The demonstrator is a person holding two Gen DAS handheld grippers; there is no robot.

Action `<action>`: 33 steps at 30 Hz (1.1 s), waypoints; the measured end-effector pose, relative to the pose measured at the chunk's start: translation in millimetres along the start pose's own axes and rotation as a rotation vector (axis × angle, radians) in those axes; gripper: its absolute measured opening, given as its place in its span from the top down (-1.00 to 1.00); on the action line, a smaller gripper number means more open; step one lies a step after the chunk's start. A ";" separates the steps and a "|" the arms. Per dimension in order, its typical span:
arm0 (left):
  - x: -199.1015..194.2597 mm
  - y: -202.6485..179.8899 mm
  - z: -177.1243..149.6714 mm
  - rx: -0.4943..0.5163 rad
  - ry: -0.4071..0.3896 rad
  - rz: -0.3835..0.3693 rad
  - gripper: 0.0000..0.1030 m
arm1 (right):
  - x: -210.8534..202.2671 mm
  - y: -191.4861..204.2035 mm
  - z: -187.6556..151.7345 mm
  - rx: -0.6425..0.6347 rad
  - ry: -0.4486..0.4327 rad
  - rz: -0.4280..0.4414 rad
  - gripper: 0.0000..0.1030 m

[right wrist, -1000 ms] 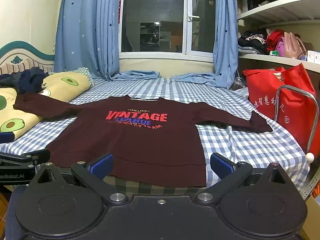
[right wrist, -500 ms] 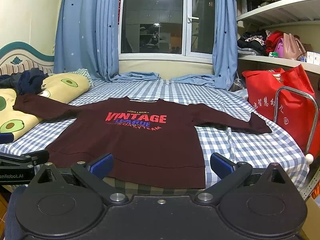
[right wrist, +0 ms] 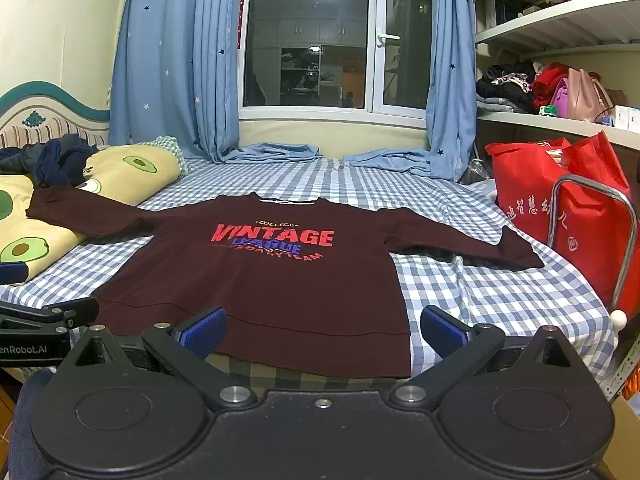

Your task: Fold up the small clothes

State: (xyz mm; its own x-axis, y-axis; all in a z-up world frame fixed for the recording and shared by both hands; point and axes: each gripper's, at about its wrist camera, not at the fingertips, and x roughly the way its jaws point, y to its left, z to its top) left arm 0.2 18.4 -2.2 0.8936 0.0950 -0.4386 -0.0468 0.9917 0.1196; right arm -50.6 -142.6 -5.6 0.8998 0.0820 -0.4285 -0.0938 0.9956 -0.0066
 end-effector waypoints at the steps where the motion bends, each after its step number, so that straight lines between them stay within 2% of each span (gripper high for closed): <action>1: 0.0 0.0 0.0 0.000 0.000 0.000 -0.99 | 0.0 0.0 -0.1 0.000 0.000 0.000 -0.99; 14: 15.7 1.0 1.8 0.015 0.026 -0.020 -0.99 | 14.7 -0.6 -0.8 -0.002 0.029 -0.008 -0.99; 21: 42.1 -1.9 12.9 0.064 0.035 -0.042 -0.99 | 50.8 -12.1 6.6 0.021 0.064 -0.034 -0.99; 25: 58.4 -8.2 22.2 0.101 0.035 -0.049 -0.99 | 79.3 -18.1 12.7 -0.001 0.109 -0.072 -0.99; 33: 100.4 -12.6 44.0 0.135 0.077 -0.088 -0.99 | 134.9 -39.8 26.3 -0.012 0.137 -0.151 -0.99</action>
State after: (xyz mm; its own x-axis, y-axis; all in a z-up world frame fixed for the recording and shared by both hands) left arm 110.2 11.6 -8.6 0.8545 0.0198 -0.5191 0.0952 0.9764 0.1939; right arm 85.7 -170.0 -39.3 0.8375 -0.0758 -0.5411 0.0318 0.9954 -0.0903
